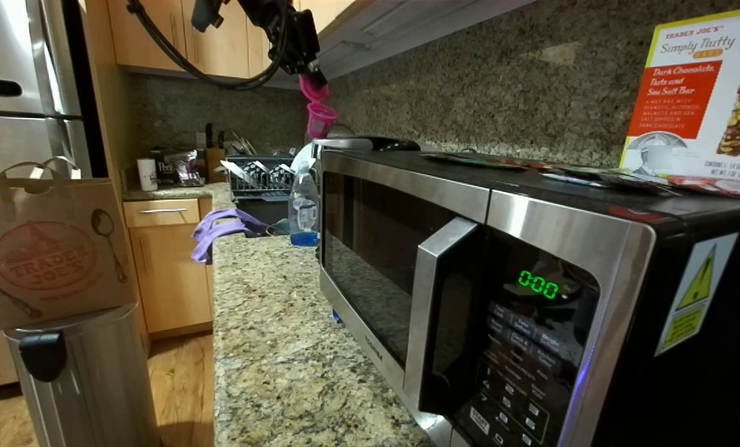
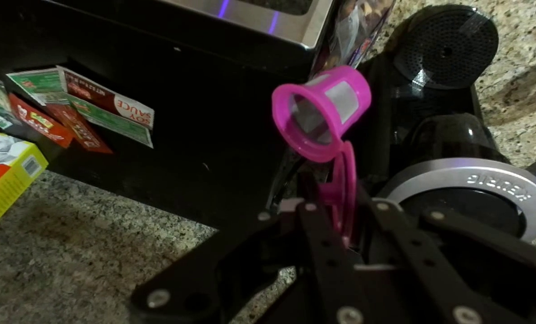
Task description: Put the pink object on the counter top
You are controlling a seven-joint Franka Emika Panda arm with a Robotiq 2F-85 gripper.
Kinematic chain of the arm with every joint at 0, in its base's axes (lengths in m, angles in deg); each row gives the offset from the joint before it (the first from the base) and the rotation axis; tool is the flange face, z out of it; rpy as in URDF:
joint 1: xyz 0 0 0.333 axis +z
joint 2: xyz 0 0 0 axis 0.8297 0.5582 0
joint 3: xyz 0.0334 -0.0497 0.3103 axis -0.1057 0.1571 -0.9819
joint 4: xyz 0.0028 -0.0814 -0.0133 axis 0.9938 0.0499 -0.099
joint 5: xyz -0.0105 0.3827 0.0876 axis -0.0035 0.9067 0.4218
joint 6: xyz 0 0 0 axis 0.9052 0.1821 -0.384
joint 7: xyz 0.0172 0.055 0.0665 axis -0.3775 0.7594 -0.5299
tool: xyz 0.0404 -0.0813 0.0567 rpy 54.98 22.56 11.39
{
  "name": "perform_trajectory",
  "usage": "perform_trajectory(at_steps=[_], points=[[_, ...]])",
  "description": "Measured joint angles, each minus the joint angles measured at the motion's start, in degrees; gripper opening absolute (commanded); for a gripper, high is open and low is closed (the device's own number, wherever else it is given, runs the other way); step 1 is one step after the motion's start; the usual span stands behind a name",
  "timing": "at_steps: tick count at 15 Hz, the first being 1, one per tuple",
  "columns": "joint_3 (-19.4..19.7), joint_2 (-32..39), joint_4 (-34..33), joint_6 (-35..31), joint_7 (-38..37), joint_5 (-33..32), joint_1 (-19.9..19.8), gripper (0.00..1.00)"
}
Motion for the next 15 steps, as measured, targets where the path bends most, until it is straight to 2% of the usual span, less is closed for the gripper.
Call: perform_trajectory(at_steps=[3,7,11,15], points=[[-1.2,1.8,-1.5,0.0,0.1,-2.3,0.4,0.1],[-3.0,8.3,-7.6,1.2,0.7,-8.3,3.1,0.1],[-4.2,15.4,-13.9,4.9,4.7,-8.2,7.0,0.1],[-4.3,18.3,-17.0,6.2,7.6,-8.0,8.7,0.1]])
